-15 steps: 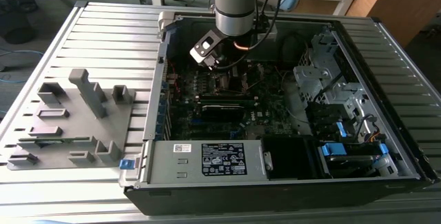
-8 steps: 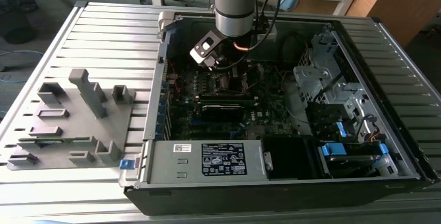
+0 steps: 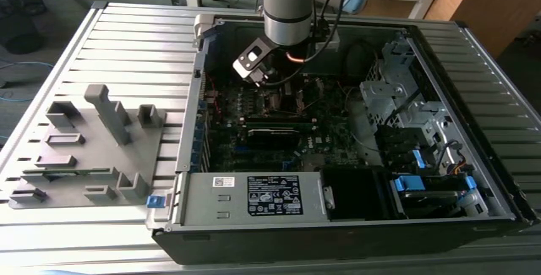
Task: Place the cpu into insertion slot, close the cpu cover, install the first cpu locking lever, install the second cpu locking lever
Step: 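Place the cpu into insertion slot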
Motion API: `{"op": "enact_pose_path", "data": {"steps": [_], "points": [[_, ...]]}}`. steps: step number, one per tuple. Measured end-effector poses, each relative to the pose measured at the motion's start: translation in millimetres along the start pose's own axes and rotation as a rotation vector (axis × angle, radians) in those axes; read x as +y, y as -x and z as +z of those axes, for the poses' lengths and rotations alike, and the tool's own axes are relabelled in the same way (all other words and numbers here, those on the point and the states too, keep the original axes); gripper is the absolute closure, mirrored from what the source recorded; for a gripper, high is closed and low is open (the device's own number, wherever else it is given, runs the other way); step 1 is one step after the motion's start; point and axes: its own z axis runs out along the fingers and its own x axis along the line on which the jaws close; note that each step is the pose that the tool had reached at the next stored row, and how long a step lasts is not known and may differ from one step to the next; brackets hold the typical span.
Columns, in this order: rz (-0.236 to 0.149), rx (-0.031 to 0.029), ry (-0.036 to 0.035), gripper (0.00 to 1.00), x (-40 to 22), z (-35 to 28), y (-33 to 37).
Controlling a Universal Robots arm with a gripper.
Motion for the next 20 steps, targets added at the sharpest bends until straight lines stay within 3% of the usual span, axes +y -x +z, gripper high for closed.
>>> {"op": "enact_pose_path", "data": {"steps": [20], "points": [[0.001,0.0005,0.0066,0.46,-0.7,0.0,-0.1]]}}
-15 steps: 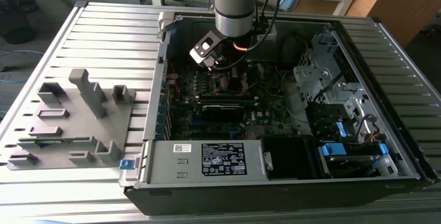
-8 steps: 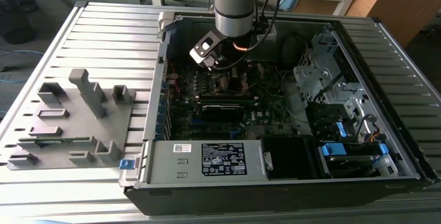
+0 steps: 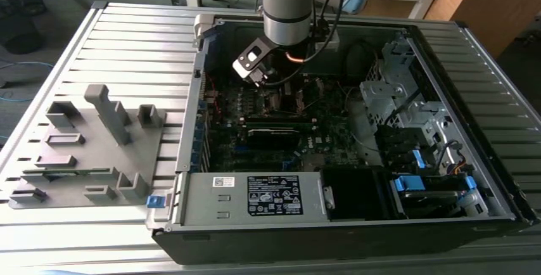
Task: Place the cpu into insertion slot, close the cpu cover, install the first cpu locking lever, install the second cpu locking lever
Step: 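Place the cpu into insertion slot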
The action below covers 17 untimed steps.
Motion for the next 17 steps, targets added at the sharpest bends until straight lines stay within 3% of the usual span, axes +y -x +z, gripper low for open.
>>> {"op": "enact_pose_path", "data": {"steps": [17], "points": [[0.000,0.0001,0.0014,0.46,-0.4,0.7,-0.5]]}}
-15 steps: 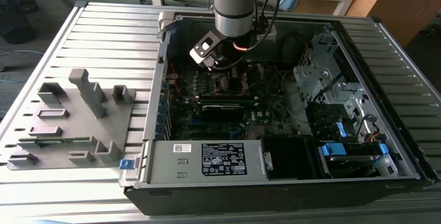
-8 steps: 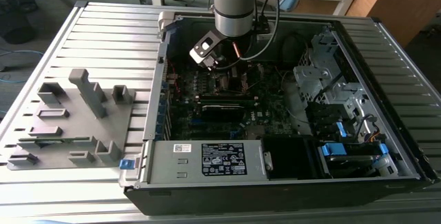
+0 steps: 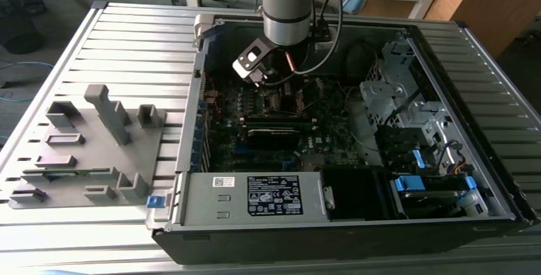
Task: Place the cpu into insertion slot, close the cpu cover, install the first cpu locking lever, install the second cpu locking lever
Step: 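Place the cpu into insertion slot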
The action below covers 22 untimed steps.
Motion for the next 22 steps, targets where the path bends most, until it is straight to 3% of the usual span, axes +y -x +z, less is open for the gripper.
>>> {"op": "enact_pose_path", "data": {"steps": [22], "points": [[0.000,0.0020,0.0010,0.46,-0.8,0.2,0.0]]}}
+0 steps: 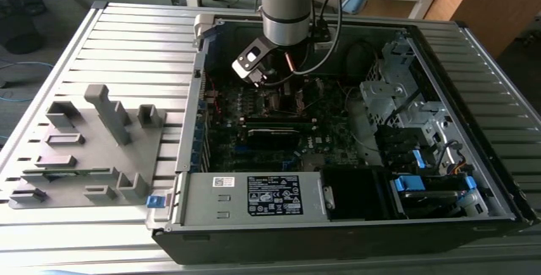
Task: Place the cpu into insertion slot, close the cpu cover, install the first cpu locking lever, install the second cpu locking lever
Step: 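Place the cpu into insertion slot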
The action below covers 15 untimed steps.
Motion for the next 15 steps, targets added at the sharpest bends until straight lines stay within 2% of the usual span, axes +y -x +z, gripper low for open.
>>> {"op": "enact_pose_path", "data": {"steps": [15], "points": [[0.000,0.0001,0.0001,0.46,0.3,0.5,0.0]]}}
